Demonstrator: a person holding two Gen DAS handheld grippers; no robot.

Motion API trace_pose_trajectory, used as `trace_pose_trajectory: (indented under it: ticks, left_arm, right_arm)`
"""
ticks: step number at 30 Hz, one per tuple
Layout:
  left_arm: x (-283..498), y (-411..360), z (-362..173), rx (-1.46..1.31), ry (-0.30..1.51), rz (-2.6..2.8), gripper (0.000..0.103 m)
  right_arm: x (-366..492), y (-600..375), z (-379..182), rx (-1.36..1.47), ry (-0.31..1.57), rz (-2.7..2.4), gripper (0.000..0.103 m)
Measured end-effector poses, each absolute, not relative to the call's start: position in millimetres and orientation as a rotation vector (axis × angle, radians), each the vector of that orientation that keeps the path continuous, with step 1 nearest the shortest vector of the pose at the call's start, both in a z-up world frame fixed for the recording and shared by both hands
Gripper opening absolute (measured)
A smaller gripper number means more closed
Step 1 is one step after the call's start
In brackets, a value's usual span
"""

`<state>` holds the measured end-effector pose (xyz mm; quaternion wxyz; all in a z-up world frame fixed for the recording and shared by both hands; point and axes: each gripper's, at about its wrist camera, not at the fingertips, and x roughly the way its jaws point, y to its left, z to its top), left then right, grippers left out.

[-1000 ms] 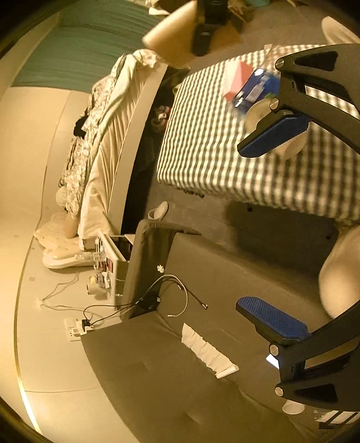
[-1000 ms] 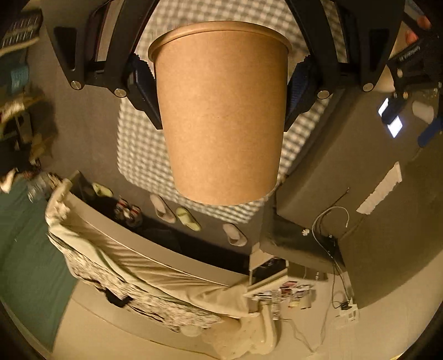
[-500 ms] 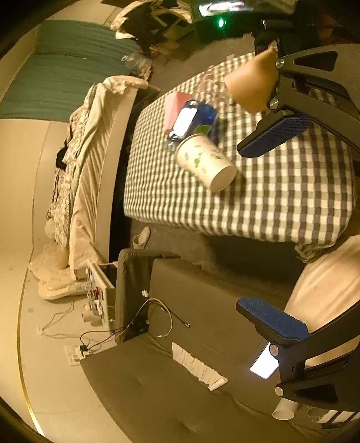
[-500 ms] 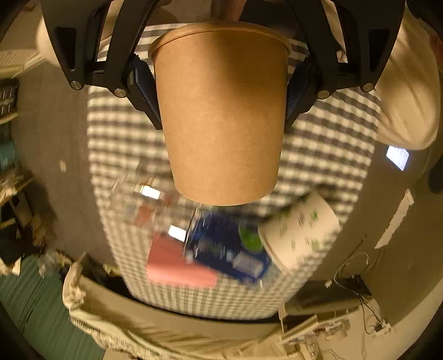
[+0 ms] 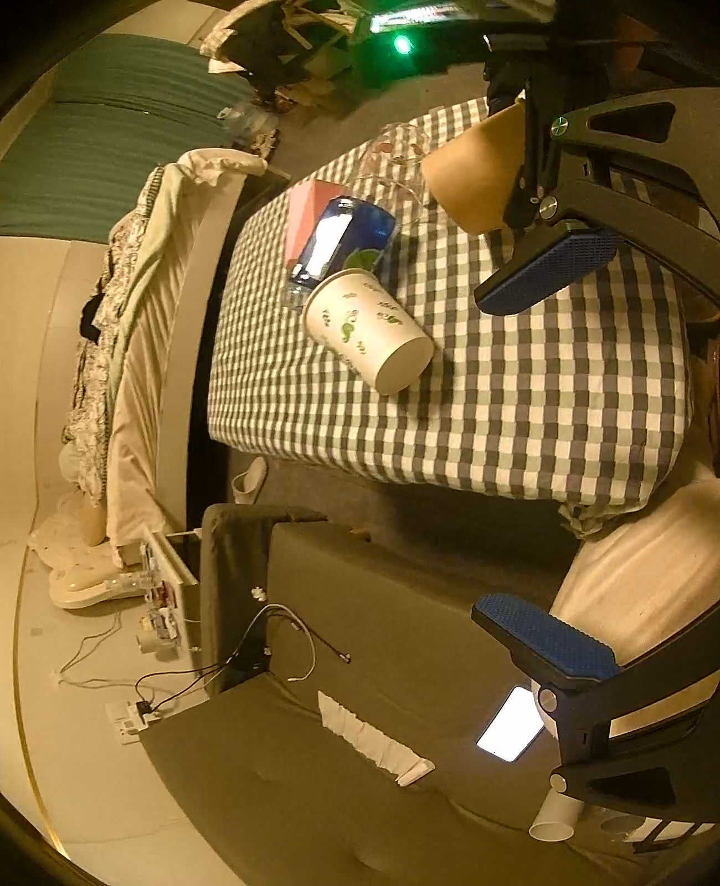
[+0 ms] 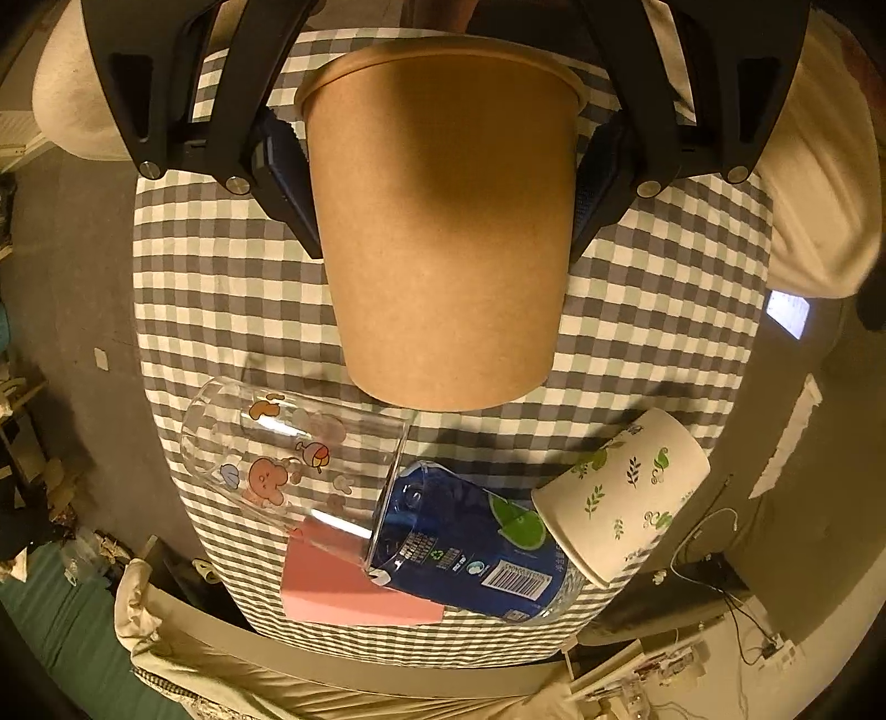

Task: Flip cup upside down
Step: 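Carry the brown cup toward the left gripper, rotating it, then grasp the brown cup with the left gripper while the right gripper releases it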

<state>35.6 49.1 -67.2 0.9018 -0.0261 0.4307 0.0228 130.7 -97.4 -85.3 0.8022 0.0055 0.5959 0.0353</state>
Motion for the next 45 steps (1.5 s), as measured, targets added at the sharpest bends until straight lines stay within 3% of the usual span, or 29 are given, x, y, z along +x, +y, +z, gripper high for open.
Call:
trace_pose_trajectory:
  ticks: [3, 15, 32, 35, 38, 45]
  left_arm:
    - [39, 44, -68, -0.043, 0.91, 0.044, 0.103]
    - [78, -27, -48, 0.015, 0.998, -0.068, 0.103]
    - [147, -114, -115, 0.004, 1.426, -0.172, 0.103]
    - [148, -119, -128, 0.014, 1.476, -0.19, 0.101]
    - [146, -123, -134, 0.019, 1.506, -0.237, 0.083]
    - [138, -127, -105, 0.032, 1.439, -0.289, 0.083]
  right_arm:
    - [128, -105, -73, 0.056, 1.246, 0.098, 0.09]
    - [109, -168, 1, -0.017, 1.041, 0.04, 0.091]
    - [100, -237, -43, -0.055, 1.074, -0.074, 0.091]
    - [100, -239, -48, -0.049, 1.071, -0.072, 0.091]
    - [101, -240, -50, -0.035, 1.075, -0.066, 0.091]
    - [99, -244, -43, -0.028, 1.048, -0.084, 0.091]
